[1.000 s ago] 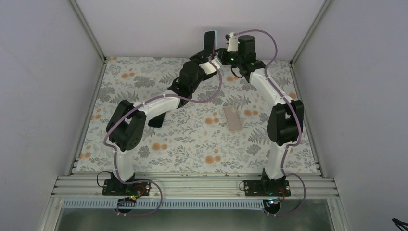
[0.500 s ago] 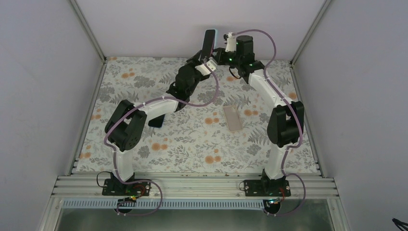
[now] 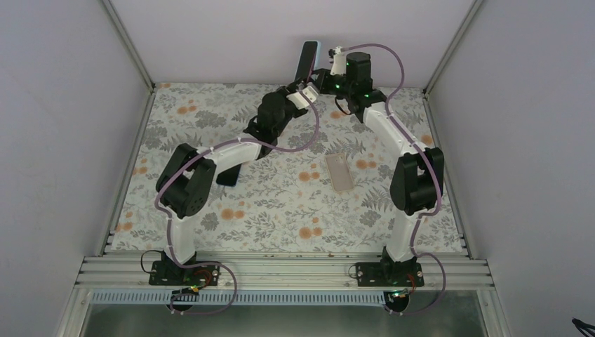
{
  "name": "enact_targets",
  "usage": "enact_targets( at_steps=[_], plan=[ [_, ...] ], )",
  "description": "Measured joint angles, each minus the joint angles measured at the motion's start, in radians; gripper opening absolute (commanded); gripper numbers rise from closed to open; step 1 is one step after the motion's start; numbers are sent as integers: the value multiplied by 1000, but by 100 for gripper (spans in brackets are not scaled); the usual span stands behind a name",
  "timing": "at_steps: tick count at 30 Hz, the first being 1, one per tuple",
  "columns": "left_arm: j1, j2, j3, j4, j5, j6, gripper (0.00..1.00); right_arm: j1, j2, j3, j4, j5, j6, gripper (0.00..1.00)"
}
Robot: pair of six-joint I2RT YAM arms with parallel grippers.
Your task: Take the phone out of the phone case
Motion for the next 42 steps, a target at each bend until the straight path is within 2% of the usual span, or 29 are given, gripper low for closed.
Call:
enact_targets(
  at_steps=[4,8,11,15,21,29,33,37,42],
  plan=[
    [1,33,29,1,3,10,26,2,0,-6,0,41,-15,4],
    [1,67,47,22,0,34,23,8,0,-14,-5,89,-37,4],
    [1,80,48,37,-4,56,9,11,-2,-24,-11,116,-55,4],
    [0,81,27,95,-25,83,3,19,-13,-37,-6,140,-56,4],
    [0,67,-16,151,-14,108,2,25,-40,-78,23,149,-63,4],
    [2,21,-80,136,-2,103,2,26,-61,-138,49,163,-116,4],
    [5,-20,-82,51,22,76,2,27,-114,-230,100,249,-229,4],
    [82,-123,-82,-65,18,66,2,-43,-152,-321,102,388,-428,4],
    [135,-244,-50,-216,-17,47,2,-114,-154,-334,90,442,-541,3]
  ],
)
